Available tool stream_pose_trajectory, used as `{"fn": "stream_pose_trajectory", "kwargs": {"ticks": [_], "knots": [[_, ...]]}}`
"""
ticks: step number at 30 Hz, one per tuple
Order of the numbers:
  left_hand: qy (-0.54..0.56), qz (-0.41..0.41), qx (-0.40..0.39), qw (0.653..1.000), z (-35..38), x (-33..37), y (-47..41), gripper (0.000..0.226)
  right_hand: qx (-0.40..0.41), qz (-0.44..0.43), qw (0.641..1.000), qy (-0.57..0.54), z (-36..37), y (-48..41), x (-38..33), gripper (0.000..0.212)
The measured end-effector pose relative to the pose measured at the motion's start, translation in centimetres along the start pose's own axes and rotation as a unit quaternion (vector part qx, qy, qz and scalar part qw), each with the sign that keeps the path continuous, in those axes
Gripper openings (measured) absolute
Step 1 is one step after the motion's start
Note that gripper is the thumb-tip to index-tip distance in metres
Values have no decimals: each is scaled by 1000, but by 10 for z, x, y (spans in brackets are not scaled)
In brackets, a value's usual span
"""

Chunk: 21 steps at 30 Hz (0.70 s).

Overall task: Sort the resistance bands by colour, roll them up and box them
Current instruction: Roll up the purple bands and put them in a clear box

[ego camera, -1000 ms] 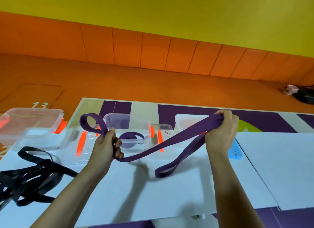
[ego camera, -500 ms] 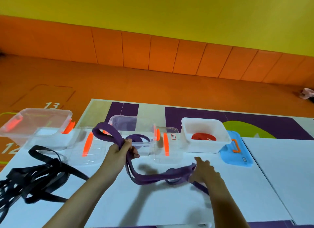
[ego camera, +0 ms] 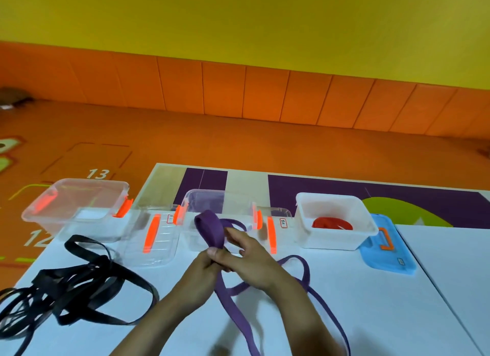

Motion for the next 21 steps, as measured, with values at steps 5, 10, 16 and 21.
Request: {"fn": "stream_pose_trajectory", "kwargs": {"ticks": [5, 10, 16, 21], "knots": [[-46, -8, -38, 998, -9, -11, 2, 18, 12, -50, 999, 7, 11, -3, -10, 19], [-55, -24, -62, 996, -29, -23, 1, 29, 89, -72, 993, -6, 12, -12, -9, 23], [32, -4, 114, 993, -76, -11, -8, 25, 109, -78, 991, 4, 5, -14, -7, 17], [61, 42, 121, 990, -70, 17, -12, 38, 123, -87, 987, 52, 11, -14, -6, 11]]}}
Point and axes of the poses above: each hand's wrist, its own y-axis away from the middle knuckle, its own z-axis out of the palm, x = y × z, the point moved 3 cm from there along -y, towards the middle knuckle, and after that the axes turned 1 degree about x, right-handed, at the moved point
